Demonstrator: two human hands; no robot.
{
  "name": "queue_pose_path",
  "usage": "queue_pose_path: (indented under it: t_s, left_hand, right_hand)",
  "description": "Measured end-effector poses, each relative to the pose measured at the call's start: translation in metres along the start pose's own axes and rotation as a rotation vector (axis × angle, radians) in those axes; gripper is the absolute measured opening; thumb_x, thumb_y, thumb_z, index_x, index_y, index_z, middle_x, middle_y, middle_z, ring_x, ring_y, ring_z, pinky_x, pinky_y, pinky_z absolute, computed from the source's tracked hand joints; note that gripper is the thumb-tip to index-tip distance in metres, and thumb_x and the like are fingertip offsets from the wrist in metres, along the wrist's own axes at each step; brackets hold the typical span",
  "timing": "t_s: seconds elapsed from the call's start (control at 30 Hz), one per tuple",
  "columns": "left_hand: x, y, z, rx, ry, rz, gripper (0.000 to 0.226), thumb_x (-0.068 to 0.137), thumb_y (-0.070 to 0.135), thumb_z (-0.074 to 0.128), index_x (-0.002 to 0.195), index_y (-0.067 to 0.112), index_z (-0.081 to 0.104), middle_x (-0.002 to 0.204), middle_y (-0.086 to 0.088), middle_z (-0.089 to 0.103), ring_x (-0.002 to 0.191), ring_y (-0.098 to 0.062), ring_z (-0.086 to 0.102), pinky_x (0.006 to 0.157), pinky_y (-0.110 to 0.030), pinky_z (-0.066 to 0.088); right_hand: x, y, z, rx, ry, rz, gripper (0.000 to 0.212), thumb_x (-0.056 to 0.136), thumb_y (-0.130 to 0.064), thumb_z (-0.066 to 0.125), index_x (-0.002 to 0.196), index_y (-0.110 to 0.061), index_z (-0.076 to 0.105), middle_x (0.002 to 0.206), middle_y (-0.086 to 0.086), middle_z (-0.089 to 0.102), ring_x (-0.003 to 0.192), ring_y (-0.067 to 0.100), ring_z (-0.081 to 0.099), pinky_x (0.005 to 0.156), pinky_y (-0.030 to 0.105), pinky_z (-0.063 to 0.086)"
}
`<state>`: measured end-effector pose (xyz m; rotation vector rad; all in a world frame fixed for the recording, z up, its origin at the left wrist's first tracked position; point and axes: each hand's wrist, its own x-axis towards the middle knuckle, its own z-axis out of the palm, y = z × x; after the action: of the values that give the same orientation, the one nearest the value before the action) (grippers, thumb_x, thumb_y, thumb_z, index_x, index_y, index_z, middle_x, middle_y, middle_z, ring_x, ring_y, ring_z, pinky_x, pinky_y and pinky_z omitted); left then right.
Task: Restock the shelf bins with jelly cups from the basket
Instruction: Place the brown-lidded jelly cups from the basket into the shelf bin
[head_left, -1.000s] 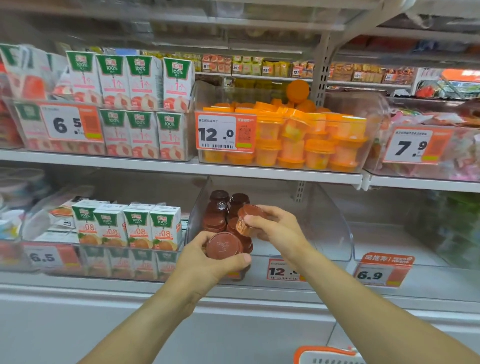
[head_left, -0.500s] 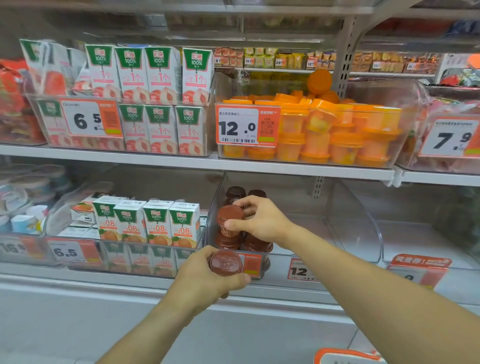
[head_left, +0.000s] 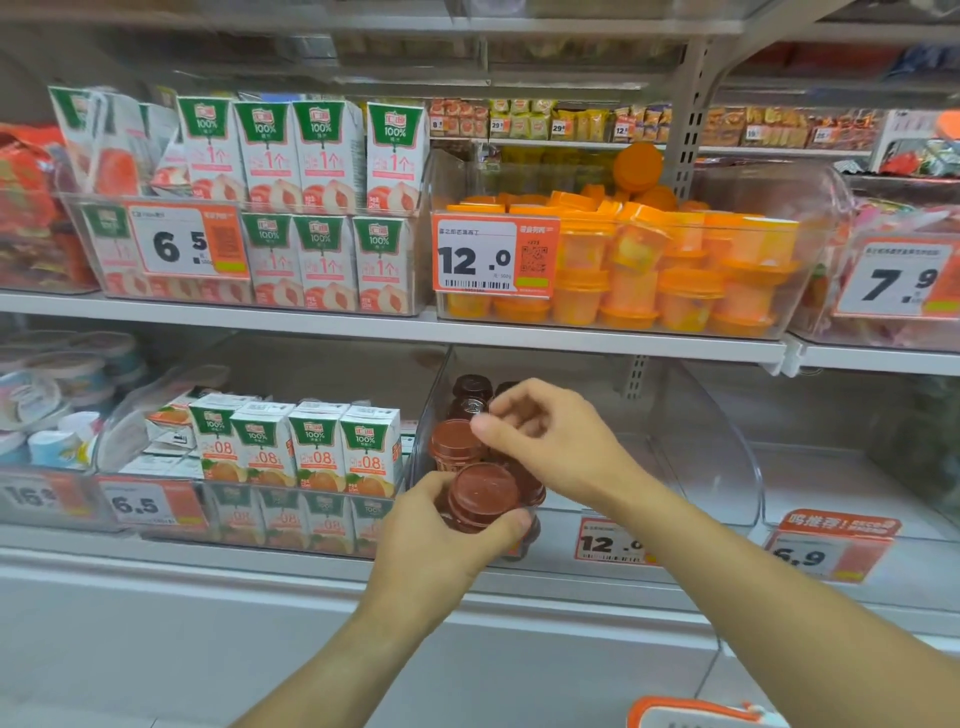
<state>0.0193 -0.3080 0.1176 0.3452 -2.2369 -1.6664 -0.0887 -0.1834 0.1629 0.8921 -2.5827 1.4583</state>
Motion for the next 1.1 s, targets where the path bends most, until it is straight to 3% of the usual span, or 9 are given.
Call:
queue_pose_path:
  t_s: [0.1,0.17,0.27,0.33,0.47,0.73,0.87,1.0,1.1]
  left_hand:
    - [0.001,0.0,0.009,-0.039,-0.029,0.03,0.048,0.063,0.027,0.094,0.103,0.022,0.067,0.085,0.011,0.076,0.077,-0.003,0.071,0.069,-0.017,0.055]
    - [0.001,0.002,0.016,-0.028,-0.047,0.039,0.06,0.058,0.03,0.097,0.108,0.024,0.066,0.088,0.01,0.076,0.08,-0.003,0.071,0.074,-0.022,0.057]
    - [-0.001,0.007,0.029,0.001,-0.06,0.05,0.063,0.061,0.03,0.095,0.112,0.028,0.058,0.089,0.008,0.073,0.076,0.0,0.067,0.071,-0.016,0.054]
    - [0.0,0.008,0.034,0.141,-0.031,0.054,0.058,0.073,0.033,0.086,0.117,0.032,0.048,0.096,0.009,0.068,0.08,0.003,0.063,0.07,-0.007,0.046]
    - [0.004,0.004,0.036,0.338,0.006,0.038,0.047,0.085,0.033,0.072,0.124,0.025,0.048,0.113,0.008,0.06,0.095,-0.008,0.06,0.08,-0.019,0.043]
    - [0.008,0.001,0.044,0.318,0.063,-0.013,0.026,0.087,0.025,0.068,0.105,0.024,0.05,0.088,0.008,0.064,0.081,-0.001,0.057,0.06,-0.015,0.036]
    - [0.005,-0.001,0.049,0.261,0.111,0.038,0.011,0.086,0.024,0.066,0.087,0.023,0.055,0.069,0.007,0.061,0.066,-0.006,0.058,0.057,-0.022,0.04]
    - [-0.004,-0.014,0.061,0.292,-0.078,0.123,0.018,0.09,0.022,0.062,0.072,0.018,0.058,0.05,0.007,0.052,0.048,-0.006,0.045,0.05,-0.022,0.037]
    - [-0.017,-0.024,0.081,0.414,-0.374,0.118,0.016,0.092,0.023,0.059,0.077,0.017,0.061,0.059,0.0,0.061,0.052,-0.01,0.052,0.055,-0.027,0.046]
  right_hand:
    - [-0.029,0.0,-0.019,0.05,-0.353,0.095,0.033,0.08,-0.042,0.08,0.103,-0.022,0.07,0.09,-0.003,0.072,0.067,0.008,0.066,0.062,0.025,0.053]
    - [-0.038,0.007,-0.028,0.256,-0.405,0.225,0.032,0.083,-0.031,0.079,0.109,-0.014,0.071,0.098,0.006,0.073,0.07,0.019,0.069,0.063,0.031,0.056]
    - [-0.032,0.017,-0.04,0.523,-0.271,0.347,0.028,0.088,-0.016,0.071,0.113,-0.003,0.07,0.104,0.017,0.074,0.075,0.019,0.07,0.069,0.03,0.058]
    - [-0.021,0.021,-0.044,0.617,-0.162,0.393,0.024,0.093,-0.015,0.066,0.11,0.001,0.07,0.099,0.017,0.075,0.075,0.018,0.07,0.069,0.027,0.058]
    - [0.003,0.023,-0.038,0.496,-0.143,0.458,0.023,0.096,-0.012,0.064,0.109,0.007,0.068,0.1,0.024,0.073,0.079,0.027,0.071,0.067,0.029,0.06]
    - [0.019,0.024,-0.014,0.251,-0.161,0.535,0.034,0.09,-0.025,0.072,0.104,0.006,0.067,0.079,0.02,0.072,0.062,0.025,0.067,0.072,0.036,0.063]
    - [0.007,0.022,-0.022,0.175,-0.042,0.464,0.035,0.091,-0.039,0.07,0.1,-0.006,0.066,0.07,0.012,0.07,0.055,0.016,0.062,0.057,0.027,0.055]
    - [-0.036,0.022,-0.053,0.168,0.218,0.265,0.025,0.093,-0.038,0.067,0.089,-0.013,0.069,0.061,0.0,0.063,0.042,0.006,0.053,0.048,0.022,0.044]
    - [-0.087,0.04,-0.082,0.363,0.102,0.264,0.02,0.093,-0.021,0.067,0.079,-0.006,0.067,0.063,0.007,0.061,0.046,0.014,0.048,0.042,0.025,0.037]
